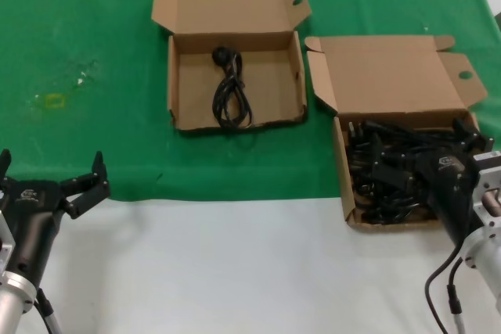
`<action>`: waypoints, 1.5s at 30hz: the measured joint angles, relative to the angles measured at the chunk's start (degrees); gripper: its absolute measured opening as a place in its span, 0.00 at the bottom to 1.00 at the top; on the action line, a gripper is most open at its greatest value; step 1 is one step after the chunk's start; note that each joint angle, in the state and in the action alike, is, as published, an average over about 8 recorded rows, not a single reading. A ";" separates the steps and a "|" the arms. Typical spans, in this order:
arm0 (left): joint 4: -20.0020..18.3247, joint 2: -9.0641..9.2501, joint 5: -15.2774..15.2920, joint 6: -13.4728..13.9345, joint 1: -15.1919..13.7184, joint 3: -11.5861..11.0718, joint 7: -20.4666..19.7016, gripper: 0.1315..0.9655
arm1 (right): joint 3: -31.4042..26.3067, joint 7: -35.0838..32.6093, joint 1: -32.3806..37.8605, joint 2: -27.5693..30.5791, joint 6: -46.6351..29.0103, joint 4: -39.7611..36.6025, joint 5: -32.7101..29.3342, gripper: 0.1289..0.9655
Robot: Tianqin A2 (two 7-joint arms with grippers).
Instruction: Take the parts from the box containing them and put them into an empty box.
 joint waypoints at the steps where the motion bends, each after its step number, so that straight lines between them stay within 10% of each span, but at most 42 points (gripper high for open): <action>1: 0.00 0.00 0.00 0.00 0.00 0.00 0.00 1.00 | 0.00 0.00 0.00 0.00 0.00 0.00 0.00 1.00; 45: 0.00 0.00 0.00 0.00 0.00 0.00 0.01 1.00 | 0.00 0.00 0.00 0.00 0.00 0.00 0.00 1.00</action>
